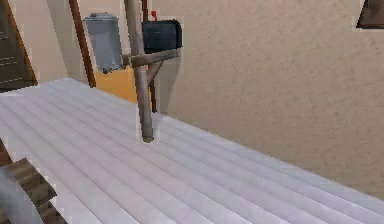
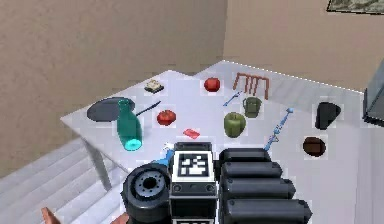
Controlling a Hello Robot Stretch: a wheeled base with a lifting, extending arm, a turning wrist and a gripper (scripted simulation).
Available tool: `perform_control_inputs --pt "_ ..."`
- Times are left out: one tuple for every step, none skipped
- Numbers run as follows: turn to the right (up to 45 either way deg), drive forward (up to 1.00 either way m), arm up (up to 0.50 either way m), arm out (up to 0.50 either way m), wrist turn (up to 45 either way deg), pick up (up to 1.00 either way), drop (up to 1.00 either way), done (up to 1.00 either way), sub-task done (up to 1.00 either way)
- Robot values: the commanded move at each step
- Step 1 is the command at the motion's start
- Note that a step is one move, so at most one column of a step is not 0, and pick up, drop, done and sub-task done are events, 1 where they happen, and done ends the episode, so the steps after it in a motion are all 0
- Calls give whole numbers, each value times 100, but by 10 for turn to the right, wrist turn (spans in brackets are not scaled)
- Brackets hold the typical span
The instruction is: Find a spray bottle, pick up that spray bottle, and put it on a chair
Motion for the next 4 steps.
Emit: perform_control_inputs --pt "-60 0 0 0 0 0 0 0 0" --pt "-30 0 0 0 0 0 0 0 0" --pt "0 10 0 0 0 0 0 0 0" --pt "180 0 0 0 0 0 0 0 0"
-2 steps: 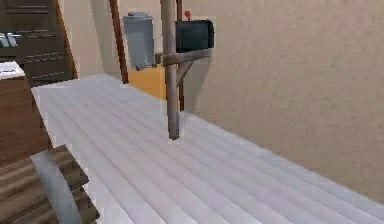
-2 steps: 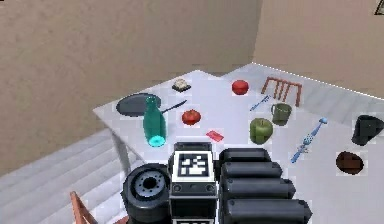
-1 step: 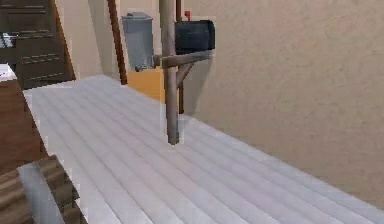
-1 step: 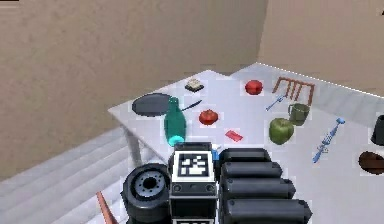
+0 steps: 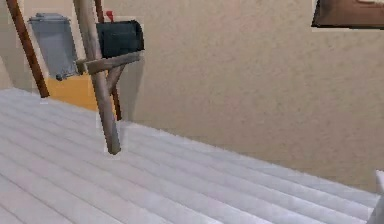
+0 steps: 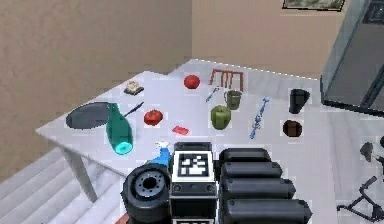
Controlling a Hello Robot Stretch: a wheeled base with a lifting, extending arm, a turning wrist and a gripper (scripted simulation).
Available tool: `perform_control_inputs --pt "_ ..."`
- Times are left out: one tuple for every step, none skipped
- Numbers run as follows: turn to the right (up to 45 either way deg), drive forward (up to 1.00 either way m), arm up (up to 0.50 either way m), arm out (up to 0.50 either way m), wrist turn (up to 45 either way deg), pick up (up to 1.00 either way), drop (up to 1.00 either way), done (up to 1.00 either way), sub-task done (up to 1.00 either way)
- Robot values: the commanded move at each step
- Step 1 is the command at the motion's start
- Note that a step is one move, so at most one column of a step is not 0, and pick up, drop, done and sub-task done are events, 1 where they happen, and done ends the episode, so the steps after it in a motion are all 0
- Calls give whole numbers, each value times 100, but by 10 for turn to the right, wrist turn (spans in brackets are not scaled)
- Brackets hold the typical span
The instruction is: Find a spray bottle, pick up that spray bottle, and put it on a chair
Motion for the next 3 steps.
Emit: perform_control_inputs --pt "0 40 0 0 0 0 0 0 0" --pt "60 0 0 0 0 0 0 0 0" --pt "0 10 0 0 0 0 0 0 0"
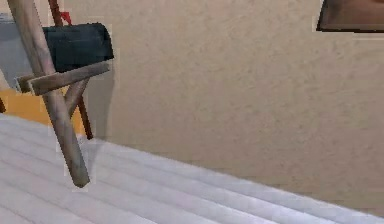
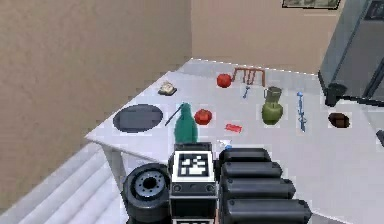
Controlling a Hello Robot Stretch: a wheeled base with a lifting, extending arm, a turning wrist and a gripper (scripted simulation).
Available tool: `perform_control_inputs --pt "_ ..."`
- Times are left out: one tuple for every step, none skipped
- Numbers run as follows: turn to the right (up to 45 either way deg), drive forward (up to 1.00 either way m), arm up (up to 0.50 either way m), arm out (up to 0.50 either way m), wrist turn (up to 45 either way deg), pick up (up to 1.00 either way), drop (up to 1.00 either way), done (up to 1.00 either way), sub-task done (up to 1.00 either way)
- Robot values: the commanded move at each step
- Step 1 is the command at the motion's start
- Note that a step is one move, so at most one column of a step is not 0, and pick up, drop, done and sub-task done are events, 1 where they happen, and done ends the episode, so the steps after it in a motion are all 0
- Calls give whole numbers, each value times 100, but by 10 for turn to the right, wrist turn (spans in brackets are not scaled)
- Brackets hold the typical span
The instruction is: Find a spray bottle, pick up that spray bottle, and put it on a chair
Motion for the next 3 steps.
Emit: perform_control_inputs --pt "390 0 0 0 0 0 0 0 0" --pt "0 55 0 0 0 0 0 0 0" --pt "120 0 0 0 0 0 0 0 0"
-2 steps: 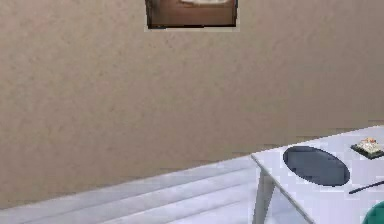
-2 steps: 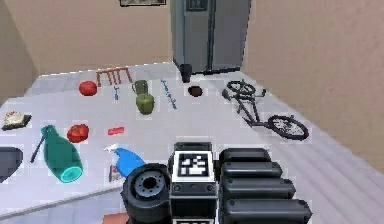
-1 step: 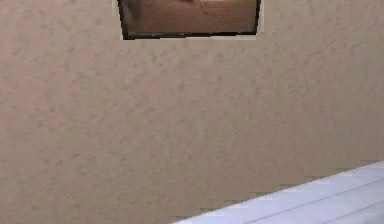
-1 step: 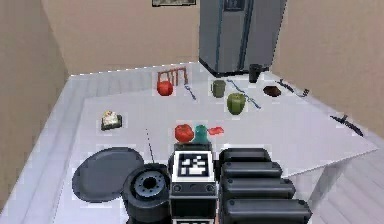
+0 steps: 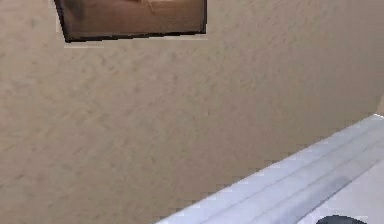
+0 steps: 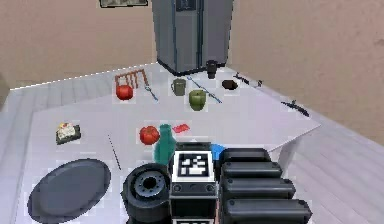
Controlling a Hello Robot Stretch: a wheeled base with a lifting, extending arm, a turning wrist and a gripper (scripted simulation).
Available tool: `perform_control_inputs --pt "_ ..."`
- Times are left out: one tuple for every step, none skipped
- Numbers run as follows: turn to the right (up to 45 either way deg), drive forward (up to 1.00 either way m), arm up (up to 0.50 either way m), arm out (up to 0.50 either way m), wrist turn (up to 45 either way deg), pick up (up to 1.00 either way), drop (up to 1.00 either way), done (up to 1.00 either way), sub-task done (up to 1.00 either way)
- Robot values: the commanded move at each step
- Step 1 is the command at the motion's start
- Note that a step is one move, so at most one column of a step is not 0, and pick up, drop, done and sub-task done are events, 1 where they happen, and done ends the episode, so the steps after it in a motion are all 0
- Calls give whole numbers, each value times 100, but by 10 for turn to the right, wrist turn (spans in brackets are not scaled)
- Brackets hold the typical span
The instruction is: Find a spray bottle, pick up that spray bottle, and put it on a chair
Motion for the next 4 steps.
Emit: perform_control_inputs --pt "0 10 0 0 0 0 0 0 0" --pt "210 0 0 0 0 0 0 0 0" --pt "0 0 0 34 0 0 0 0 0" --pt "0 0 0 0 450 0 0 0 0"
